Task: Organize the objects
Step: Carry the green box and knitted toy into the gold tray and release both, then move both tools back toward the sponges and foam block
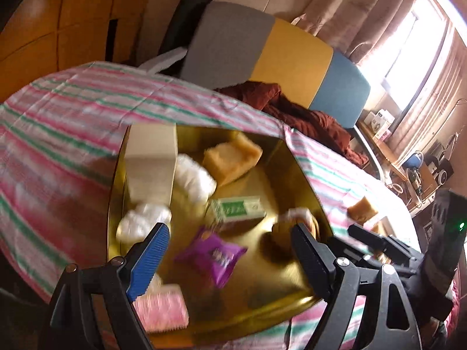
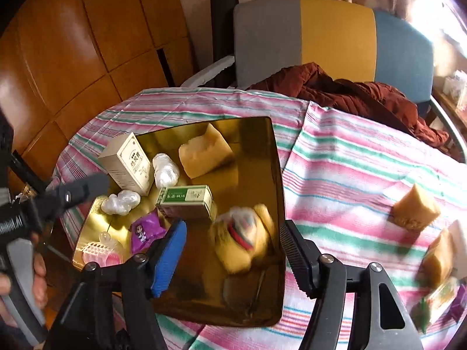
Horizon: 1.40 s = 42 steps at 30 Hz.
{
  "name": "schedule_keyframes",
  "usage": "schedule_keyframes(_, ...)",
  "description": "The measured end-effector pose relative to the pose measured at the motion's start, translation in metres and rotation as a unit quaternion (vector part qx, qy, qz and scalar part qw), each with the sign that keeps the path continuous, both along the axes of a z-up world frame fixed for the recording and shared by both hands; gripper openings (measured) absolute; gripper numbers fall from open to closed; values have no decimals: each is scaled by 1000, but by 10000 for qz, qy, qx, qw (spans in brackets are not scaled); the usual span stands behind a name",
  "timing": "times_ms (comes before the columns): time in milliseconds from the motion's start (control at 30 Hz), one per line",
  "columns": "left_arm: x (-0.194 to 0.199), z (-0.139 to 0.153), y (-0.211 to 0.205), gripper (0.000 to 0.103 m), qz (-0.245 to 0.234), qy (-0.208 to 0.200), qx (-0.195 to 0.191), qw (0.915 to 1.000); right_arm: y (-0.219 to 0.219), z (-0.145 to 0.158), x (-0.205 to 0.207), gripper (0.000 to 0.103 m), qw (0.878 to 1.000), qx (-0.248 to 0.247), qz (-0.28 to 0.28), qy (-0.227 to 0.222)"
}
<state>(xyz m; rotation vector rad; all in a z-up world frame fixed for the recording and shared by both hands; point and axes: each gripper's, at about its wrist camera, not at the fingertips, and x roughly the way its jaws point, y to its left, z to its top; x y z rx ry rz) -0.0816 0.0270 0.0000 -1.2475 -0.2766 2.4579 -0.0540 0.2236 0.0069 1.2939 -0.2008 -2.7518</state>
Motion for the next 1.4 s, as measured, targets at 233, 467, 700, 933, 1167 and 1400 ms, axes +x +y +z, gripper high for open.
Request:
schedule_keyframes(233, 23, -8, 1, 87, 27, 103, -341, 9994, 2, 3, 20, 76, 9999, -54, -125, 102)
schedule_keyframes(467, 39, 2, 8, 87, 59, 422, -670, 9968, -3, 4, 35, 80, 9997, 48, -155, 200)
schedule_keyframes(700, 54, 5, 14, 87, 131, 636, -961, 9933, -10, 2, 45, 84, 9993, 200, -196, 265)
schedule_keyframes(933, 71, 14, 21, 87, 424, 1216, -1637, 9781, -14, 3, 54, 88, 9982, 341, -299, 395)
schedule_keyframes(1167, 76, 13, 23, 87, 610, 1179, -1900, 9728, -13, 2, 58, 88, 9978, 321, -358, 460)
schedule_keyframes(1400, 81, 11, 29, 86, 678, 1209, -2121, 9674, -7, 1, 62, 90, 9974, 249, -447, 498)
